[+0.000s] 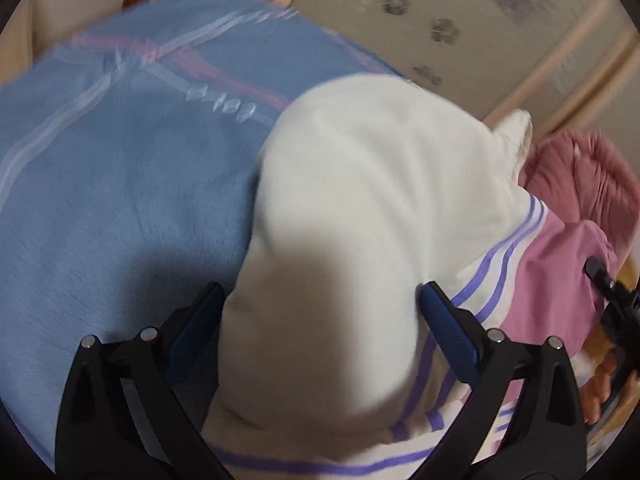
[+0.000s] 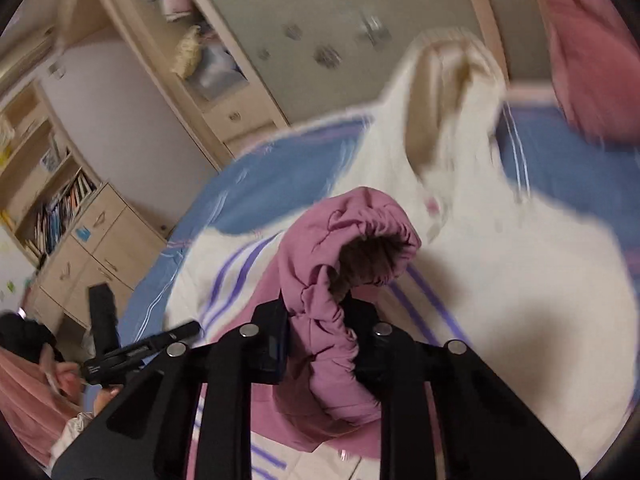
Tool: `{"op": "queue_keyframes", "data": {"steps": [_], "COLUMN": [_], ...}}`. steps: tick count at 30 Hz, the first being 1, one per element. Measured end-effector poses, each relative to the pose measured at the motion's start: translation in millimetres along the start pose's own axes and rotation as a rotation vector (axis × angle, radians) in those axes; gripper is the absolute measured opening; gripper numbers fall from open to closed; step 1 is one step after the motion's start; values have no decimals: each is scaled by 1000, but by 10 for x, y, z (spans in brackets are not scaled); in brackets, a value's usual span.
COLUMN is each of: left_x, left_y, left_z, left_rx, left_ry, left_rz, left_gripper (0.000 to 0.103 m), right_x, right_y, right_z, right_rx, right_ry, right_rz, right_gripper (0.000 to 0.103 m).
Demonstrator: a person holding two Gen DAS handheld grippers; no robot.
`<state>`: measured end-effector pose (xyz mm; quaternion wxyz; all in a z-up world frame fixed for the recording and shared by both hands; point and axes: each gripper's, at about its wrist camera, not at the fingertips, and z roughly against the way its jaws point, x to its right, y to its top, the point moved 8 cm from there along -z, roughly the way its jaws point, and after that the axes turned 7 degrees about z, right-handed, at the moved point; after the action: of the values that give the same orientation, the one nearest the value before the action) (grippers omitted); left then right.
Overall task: Fold large clothes
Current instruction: 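Grasp the other pink sleeve cuff with the right tool and fold it across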
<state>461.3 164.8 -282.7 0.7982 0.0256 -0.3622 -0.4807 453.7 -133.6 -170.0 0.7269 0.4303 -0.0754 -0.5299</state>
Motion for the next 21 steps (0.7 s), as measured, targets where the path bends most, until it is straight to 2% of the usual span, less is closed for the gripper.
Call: {"op": "queue_keyframes", "data": {"steps": [2, 4, 6, 7, 8, 10, 12, 13, 15, 16, 18, 19, 20, 21], "left_x": [-15, 36, 81, 100, 120, 211, 347, 470, 738, 820, 1034, 1077, 1107, 1131], "left_y": [22, 19, 22, 31, 34, 76, 113, 136, 132, 113, 11, -41, -88, -138], "left_z": [-7, 33, 134, 219, 282, 539, 803, 921, 976, 939, 726, 625, 544, 417], "left_rx": [2, 20, 68, 107, 132, 220, 306, 349, 362, 338, 241, 204, 177, 144], "left_ry": [-18, -20, 7, 26, 41, 72, 92, 101, 104, 98, 69, 61, 57, 61], "left_rz": [12, -20, -57, -73, -87, -145, -210, -254, -328, -352, -390, -395, -401, -413], "left_gripper": [100, 100, 100, 100, 100, 100, 100, 100, 100, 100, 100, 100, 100, 100], "right_x": [294, 671, 978, 1034, 1069, 1119, 1071, 1015, 838, 649, 404, 260, 208, 199], "right_y": [-79, -287, -533, -582, -621, -657, -603, -533, -404, -344, -323, -364, -405, -427], "right_z": [-103, -225, -267, -229, -163, 32, 273, 437, 610, 649, 512, 312, 162, 34], "right_rx": [-58, -121, -138, -114, -84, -41, 42, 108, 192, 220, 174, 94, 38, -3], "right_ry": [-64, -128, -193, -187, -183, -216, -269, -324, -363, -346, -265, -209, -195, -203], "right_rz": [-60, -147, -198, -205, -213, -217, -190, -163, -90, -44, -7, 9, 18, 26], "right_gripper": [22, 24, 44, 60, 70, 78, 78, 78, 78, 77, 72, 64, 56, 52]}}
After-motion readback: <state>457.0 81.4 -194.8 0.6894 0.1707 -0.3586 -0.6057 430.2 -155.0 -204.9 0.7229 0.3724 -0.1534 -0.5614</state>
